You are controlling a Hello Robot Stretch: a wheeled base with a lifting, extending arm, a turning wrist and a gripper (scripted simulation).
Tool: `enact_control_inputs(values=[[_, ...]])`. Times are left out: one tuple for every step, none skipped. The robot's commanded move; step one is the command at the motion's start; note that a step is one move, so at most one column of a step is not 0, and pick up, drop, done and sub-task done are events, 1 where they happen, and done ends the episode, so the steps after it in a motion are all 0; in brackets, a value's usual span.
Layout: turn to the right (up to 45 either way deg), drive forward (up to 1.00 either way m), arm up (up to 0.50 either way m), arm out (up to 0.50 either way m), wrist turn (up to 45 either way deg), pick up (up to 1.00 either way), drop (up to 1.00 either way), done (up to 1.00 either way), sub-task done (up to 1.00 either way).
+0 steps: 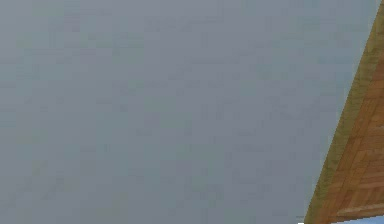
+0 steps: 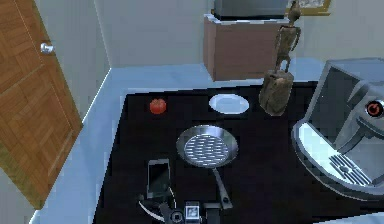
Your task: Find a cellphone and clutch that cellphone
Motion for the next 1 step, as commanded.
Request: enact_control_inputs(values=[[0.0,0.0,0.0,0.0,0.0,1.0,0.0,0.0,0.0]])
